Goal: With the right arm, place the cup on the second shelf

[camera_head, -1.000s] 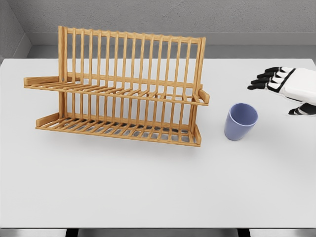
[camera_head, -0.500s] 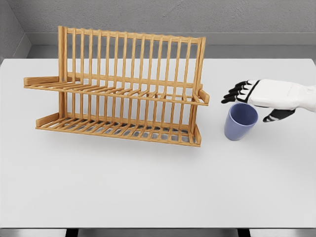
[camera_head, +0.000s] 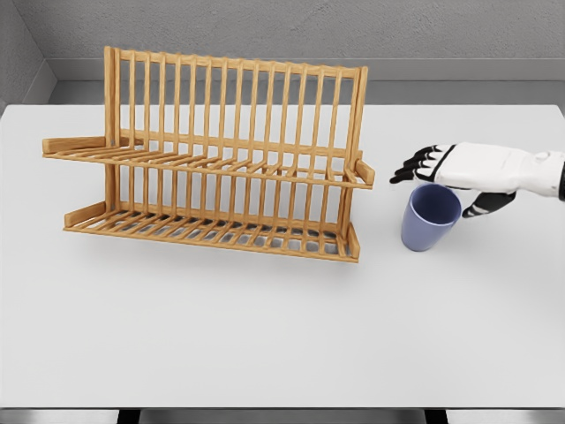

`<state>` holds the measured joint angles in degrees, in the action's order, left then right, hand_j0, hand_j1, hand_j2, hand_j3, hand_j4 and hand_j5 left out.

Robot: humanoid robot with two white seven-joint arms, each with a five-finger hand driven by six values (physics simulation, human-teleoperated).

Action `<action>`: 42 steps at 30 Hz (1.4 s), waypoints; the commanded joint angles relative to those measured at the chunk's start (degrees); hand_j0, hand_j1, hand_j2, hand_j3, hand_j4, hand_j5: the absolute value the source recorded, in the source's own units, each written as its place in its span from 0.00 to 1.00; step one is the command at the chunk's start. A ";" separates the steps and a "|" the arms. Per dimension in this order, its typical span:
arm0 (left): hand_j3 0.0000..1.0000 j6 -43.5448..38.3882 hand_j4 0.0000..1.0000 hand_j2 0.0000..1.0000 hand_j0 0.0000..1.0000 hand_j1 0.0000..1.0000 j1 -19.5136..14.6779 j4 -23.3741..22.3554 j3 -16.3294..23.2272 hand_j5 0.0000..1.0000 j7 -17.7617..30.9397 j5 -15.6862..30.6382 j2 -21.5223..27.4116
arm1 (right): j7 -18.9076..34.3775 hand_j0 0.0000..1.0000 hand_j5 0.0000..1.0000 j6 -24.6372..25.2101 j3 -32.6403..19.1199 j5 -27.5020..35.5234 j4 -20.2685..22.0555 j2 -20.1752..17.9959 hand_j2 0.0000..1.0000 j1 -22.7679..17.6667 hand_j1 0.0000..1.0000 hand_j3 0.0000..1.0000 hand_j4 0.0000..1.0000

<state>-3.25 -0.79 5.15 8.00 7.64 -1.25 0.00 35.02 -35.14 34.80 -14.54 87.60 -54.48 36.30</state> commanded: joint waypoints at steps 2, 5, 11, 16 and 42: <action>1.00 0.00 1.00 1.00 1.00 1.00 0.00 -0.05 0.00 1.00 0.01 0.02 0.00 | -0.02 1.00 1.00 0.14 1.33 0.21 -1.11 0.51 1.00 0.09 1.00 1.00 1.00; 1.00 0.00 1.00 1.00 1.00 1.00 0.00 0.03 0.00 1.00 0.01 0.02 0.00 | -0.02 1.00 1.00 0.14 1.68 0.21 -1.90 0.69 1.00 0.09 1.00 1.00 1.00; 1.00 0.00 1.00 1.00 1.00 1.00 0.00 0.03 0.00 1.00 0.01 0.02 0.00 | -0.02 1.00 1.00 0.14 2.65 -0.49 -3.40 0.78 1.00 0.09 1.00 1.00 1.00; 1.00 0.00 1.00 1.00 1.00 1.00 0.00 0.03 0.00 1.00 0.01 0.02 0.00 | -0.02 1.00 1.00 0.14 3.09 -0.49 -3.31 1.57 1.00 0.17 1.00 1.00 1.00; 1.00 0.00 1.00 1.00 1.00 1.00 0.00 0.04 0.00 1.00 0.01 0.02 0.00 | -0.02 0.77 0.77 0.14 3.35 -0.41 -3.05 1.57 0.77 0.62 0.77 0.77 0.77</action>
<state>-3.25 -0.79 5.15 8.00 7.64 -1.26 0.00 35.03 -35.16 38.20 -15.35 84.48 -52.86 37.18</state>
